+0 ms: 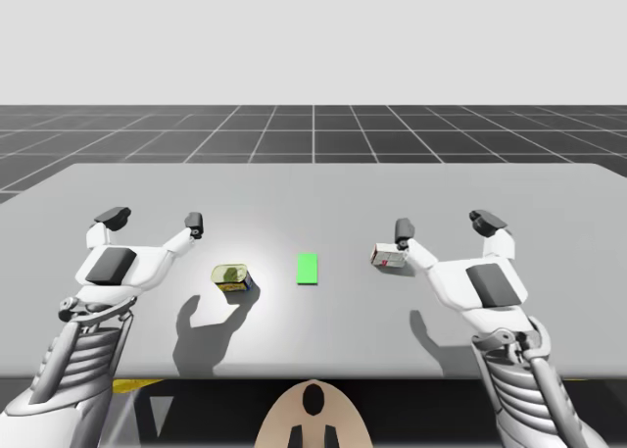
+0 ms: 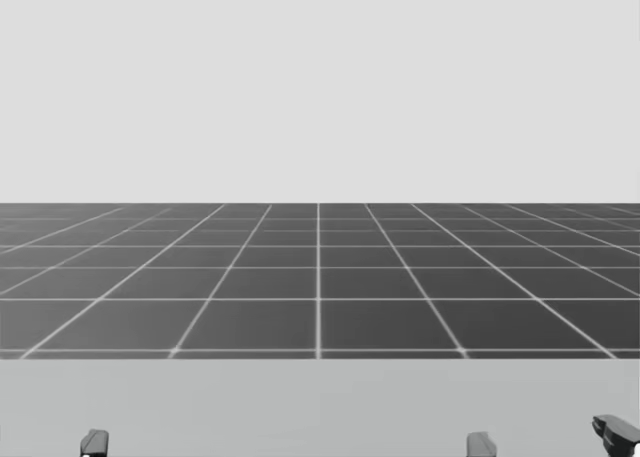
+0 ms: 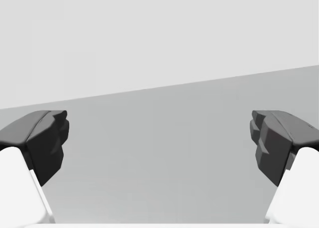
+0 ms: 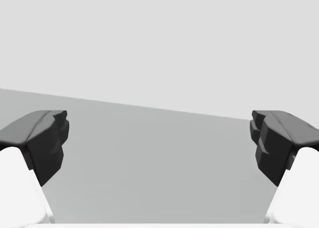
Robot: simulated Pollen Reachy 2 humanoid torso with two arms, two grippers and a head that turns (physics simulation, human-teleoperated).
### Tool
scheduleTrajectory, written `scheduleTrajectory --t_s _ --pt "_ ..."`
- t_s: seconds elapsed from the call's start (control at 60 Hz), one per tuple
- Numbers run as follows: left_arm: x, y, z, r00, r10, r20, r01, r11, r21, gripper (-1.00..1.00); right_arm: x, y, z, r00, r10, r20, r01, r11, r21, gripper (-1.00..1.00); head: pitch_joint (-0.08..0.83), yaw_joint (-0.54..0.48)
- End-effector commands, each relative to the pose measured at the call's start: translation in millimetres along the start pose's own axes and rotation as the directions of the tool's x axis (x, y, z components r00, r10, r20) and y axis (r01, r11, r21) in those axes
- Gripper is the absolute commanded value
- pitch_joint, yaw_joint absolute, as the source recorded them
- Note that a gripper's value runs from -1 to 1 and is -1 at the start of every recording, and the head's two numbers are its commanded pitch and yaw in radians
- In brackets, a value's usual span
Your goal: Look at the card. If it is red, pick the object on the left. If it is green, pick the object on the right.
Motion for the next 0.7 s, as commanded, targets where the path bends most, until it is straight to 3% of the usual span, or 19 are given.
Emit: scheduleTrajectory --t_s 0.017,0.083,0.183,0.567,0.7 --pt "0.4 -0.4 0.1 1.0 -0.002 0.001 0.002 1.0 0.0 -1.0 -0.9 1.5 -0.2 1.0 -0.009 0.007 0.009 0.999 -0.045 -1.0 0.006 0.0" --pt "0.4 -0.4 0.1 1.0 -0.002 0.001 0.002 1.0 0.0 -1.0 1.7 0.7 -0.4 0.999 -0.044 0.0 0.044 0.999 -0.032 -1.0 0.018 0.0" --pt "0.4 -0.4 0.1 1.0 -0.002 0.001 0.002 1.0 0.0 -1.0 2.5 -0.2 -0.9 0.998 -0.051 -0.035 0.05 0.999 -0.008 -1.0 0.081 -0.01" --pt "1.2 0.7 -0.4 1.0 -0.001 0.008 0.001 1.0 -0.005 -1.0 -2.1 1.2 -3.5 1.0 -0.015 -0.024 0.014 0.999 -0.036 -1.0 0.425 0.01" --pt "2.3 1.3 -0.1 1.0 0.0 0.01 0.0 1.0 -0.006 -1.0 -2.2 1.7 -3.8 1.0 -0.008 -0.02 0.007 0.999 -0.037 -1.0 0.489 0.01"
